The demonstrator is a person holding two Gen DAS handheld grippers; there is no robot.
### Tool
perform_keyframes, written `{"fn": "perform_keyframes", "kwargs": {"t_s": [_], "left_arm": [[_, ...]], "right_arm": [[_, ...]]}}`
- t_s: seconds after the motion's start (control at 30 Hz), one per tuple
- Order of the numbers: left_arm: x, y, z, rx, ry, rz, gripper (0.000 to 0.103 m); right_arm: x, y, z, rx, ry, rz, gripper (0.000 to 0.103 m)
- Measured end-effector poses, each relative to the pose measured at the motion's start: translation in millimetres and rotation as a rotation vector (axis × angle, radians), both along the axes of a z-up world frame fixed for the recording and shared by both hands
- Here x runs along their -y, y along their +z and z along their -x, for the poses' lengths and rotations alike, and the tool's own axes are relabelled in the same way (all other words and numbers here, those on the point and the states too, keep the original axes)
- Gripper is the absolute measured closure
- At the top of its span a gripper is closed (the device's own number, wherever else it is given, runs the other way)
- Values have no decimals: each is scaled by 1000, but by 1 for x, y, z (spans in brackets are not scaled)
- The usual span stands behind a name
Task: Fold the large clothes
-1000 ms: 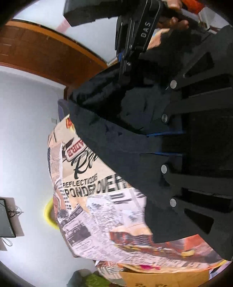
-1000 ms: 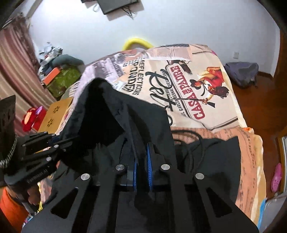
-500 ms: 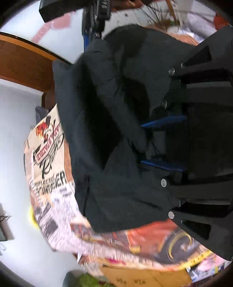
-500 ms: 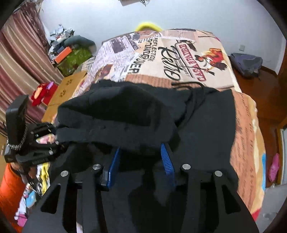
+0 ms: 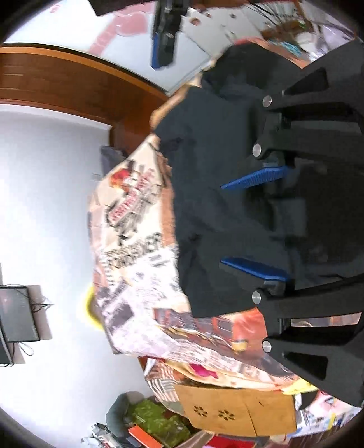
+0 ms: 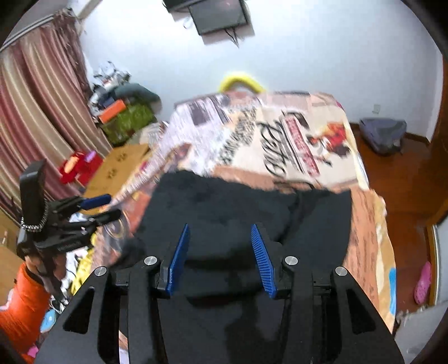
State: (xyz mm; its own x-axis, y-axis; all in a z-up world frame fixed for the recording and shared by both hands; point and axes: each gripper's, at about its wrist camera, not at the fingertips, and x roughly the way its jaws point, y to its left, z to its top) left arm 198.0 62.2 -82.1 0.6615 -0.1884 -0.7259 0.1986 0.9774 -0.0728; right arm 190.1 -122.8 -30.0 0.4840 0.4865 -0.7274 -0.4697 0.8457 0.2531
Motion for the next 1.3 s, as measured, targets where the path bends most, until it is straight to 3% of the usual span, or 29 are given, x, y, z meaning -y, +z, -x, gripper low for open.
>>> {"fn": "perform_keyframes", "kwargs": {"t_s": [0.13,0.37,0.53,0.67,0.8,0.87,1.0,1.13,1.3], "left_arm": [[5,4,-25,9,1,70,54],[12,-40,-57,-132,13,104,54],[25,-84,-38,-213,-71,78,53],[29,-115,-20,-252,-81,71,42],[36,-138,-9,-248,-69,34,39],[39,-141,-6,-245,-68,18,39],[35,-134,-6,-265,-64,10,39],[19,-112,-7,-226,-44,31,39],[-26,-73,-11,-122,63,74,39]], "right_arm": [[-20,-2,-10,14,22,-9,54],[-33,-66,-44,-179,-11,39,54],[-14,-97,-28,-246,-17,55,54],[-2,-114,-8,-272,-6,69,54],[-9,-127,7,-204,15,141,49],[-18,-130,12,-163,29,197,42],[-29,-122,10,-153,44,256,39],[-13,-106,4,-184,23,170,40],[21,-78,-12,-132,-68,104,40]]}}
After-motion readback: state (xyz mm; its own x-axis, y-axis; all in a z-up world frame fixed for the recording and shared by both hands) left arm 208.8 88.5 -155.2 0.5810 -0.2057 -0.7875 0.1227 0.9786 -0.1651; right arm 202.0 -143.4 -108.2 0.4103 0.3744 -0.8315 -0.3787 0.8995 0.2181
